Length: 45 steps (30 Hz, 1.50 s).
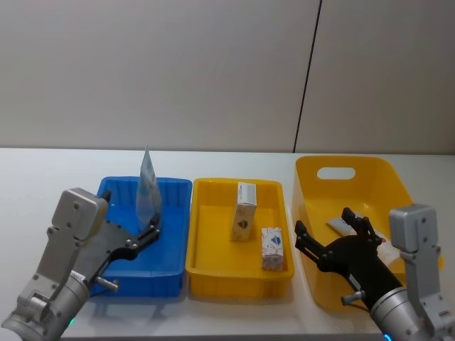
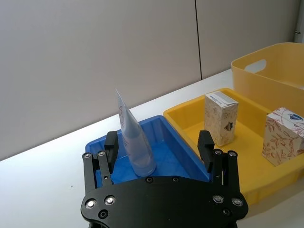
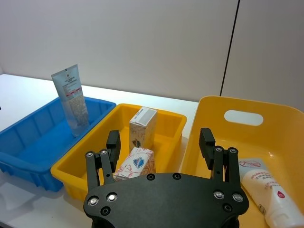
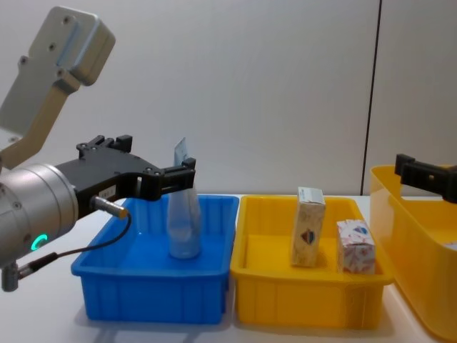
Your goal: Bimanual collaborative sorting of washing and personal care products
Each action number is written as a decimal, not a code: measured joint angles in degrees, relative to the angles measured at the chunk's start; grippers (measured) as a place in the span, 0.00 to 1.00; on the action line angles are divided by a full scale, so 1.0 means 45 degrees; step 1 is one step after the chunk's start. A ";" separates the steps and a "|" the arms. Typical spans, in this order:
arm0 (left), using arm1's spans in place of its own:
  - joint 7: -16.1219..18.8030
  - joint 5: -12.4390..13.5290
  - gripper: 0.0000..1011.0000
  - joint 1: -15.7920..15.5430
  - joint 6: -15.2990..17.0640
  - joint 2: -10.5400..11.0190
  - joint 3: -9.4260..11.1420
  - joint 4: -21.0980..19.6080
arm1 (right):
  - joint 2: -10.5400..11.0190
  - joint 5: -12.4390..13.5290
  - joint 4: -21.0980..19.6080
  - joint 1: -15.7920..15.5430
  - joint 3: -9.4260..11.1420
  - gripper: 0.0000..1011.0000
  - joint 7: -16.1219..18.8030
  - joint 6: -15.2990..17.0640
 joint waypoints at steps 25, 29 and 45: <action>-0.0002 -0.0001 0.99 0.0000 0.0008 0.0000 -0.0006 0.0002 | 0.0423 0.0848 -0.0502 -0.0004 0.0044 0.99 0.1298 0.1262; -0.0002 -0.0001 0.99 0.0000 0.0013 -0.0001 -0.0006 0.0002 | 0.0330 0.0853 -0.0616 0.0060 -0.0036 0.99 0.1139 0.1908; -0.0001 -0.0001 0.99 0.0000 0.0014 -0.0001 -0.0006 0.0002 | -0.0370 -0.0033 -0.0381 0.0506 -0.0672 0.99 -0.0248 0.3885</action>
